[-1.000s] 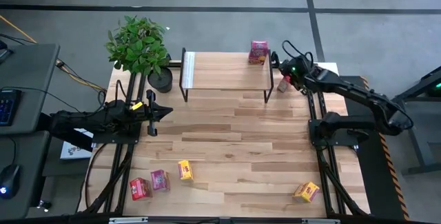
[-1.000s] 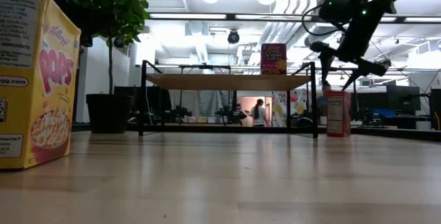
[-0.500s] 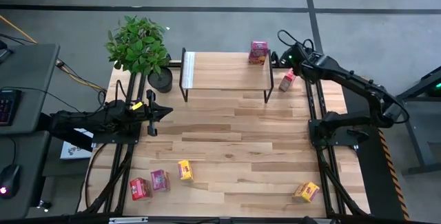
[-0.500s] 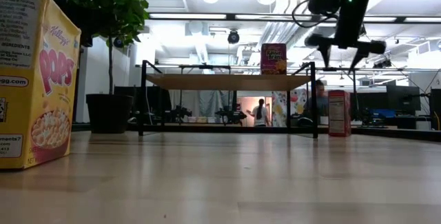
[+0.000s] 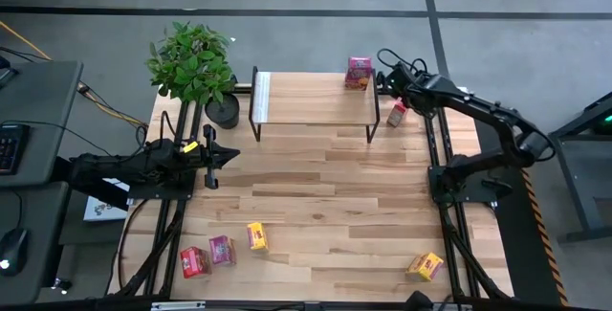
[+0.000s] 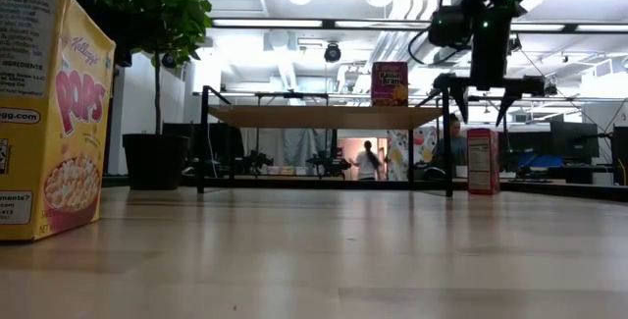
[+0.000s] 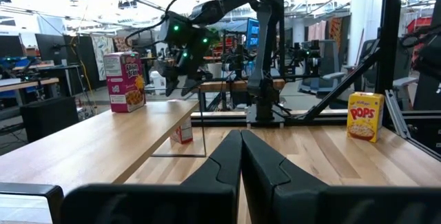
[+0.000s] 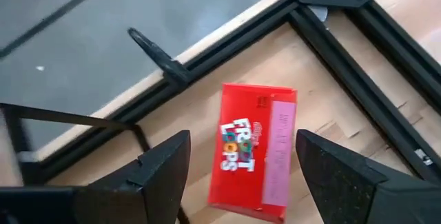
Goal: Stack cereal on shelf
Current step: Put the top red cereal box on the shelf
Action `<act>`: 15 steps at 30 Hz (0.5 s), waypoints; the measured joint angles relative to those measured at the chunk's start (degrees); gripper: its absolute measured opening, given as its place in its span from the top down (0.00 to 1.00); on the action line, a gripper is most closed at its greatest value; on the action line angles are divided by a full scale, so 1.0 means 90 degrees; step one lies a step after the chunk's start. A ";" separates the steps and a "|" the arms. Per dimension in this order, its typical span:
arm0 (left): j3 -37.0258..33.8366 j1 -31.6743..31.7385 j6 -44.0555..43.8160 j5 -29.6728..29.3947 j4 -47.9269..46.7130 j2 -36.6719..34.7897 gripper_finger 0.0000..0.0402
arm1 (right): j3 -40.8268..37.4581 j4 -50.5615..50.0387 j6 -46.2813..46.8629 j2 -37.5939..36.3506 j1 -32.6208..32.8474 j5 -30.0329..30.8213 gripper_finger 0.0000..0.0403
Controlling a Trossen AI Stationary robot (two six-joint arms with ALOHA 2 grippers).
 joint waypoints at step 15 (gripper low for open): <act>0.0001 0.0001 0.0000 0.0000 0.0000 0.0000 1.00 | 0.0002 -0.0053 0.0179 0.0418 0.0002 0.0079 0.36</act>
